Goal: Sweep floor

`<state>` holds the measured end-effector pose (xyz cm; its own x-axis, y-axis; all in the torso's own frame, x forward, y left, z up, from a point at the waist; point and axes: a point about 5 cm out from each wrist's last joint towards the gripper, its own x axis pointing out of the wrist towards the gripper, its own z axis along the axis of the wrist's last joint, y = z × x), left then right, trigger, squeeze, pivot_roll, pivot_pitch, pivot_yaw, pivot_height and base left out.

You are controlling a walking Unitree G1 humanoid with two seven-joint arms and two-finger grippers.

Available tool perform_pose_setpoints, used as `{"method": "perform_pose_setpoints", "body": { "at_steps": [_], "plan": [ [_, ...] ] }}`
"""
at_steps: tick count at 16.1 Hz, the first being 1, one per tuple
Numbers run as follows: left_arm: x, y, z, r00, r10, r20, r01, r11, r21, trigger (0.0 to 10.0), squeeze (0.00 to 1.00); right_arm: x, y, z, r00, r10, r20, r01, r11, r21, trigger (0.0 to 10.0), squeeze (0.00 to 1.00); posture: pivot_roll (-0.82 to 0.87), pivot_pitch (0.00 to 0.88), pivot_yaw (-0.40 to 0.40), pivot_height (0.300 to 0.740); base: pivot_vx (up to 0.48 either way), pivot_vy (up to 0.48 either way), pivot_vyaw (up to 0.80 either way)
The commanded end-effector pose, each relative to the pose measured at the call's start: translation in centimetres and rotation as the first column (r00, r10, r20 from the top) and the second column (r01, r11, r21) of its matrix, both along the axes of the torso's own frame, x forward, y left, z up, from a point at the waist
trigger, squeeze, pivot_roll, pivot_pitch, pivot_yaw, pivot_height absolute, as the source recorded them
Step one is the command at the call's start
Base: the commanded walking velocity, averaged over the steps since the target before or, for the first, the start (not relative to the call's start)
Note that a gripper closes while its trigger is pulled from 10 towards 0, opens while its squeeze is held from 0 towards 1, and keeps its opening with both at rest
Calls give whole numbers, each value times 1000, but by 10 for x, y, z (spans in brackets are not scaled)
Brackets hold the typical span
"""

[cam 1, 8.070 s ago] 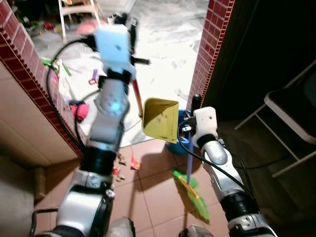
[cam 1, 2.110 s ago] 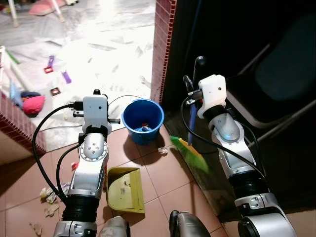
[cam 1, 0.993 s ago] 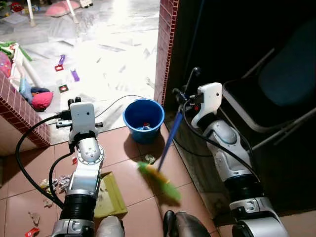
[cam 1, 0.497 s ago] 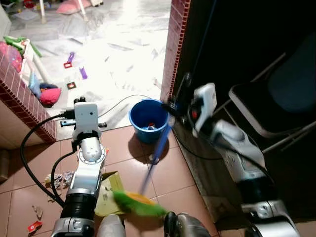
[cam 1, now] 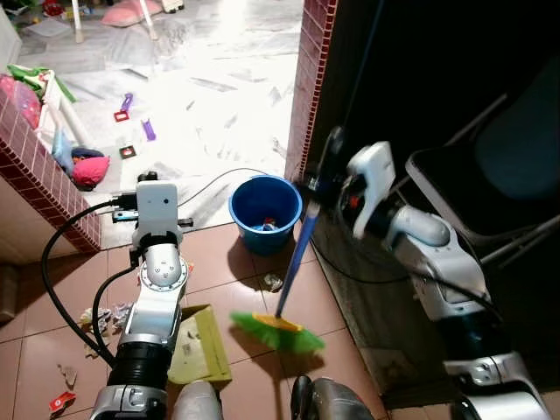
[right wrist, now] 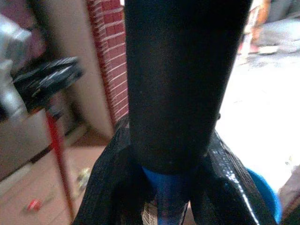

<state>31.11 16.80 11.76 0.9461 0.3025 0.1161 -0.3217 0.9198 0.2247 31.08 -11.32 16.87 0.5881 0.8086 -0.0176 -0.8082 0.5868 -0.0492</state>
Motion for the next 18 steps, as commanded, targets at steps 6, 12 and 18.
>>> {"method": "perform_pose_setpoints", "body": {
  "at_steps": [6,12,18],
  "plan": [
    [4,-6,9,998,-45,33,45,999,-1,10000,0,25,-9,47,950,-259,174,230,958,171,10000,0,-28,66,-8,740,0,0,0],
    [2,-8,6,998,-58,24,58,998,-16,10000,0,34,-19,77,883,-369,289,315,924,218,10000,0,-27,71,-11,740,0,0,0],
    [1,-11,3,999,-18,36,19,999,-49,10000,0,31,-14,5,885,-371,281,382,924,17,10000,0,-27,75,-9,740,0,0,0]
  ]
}}
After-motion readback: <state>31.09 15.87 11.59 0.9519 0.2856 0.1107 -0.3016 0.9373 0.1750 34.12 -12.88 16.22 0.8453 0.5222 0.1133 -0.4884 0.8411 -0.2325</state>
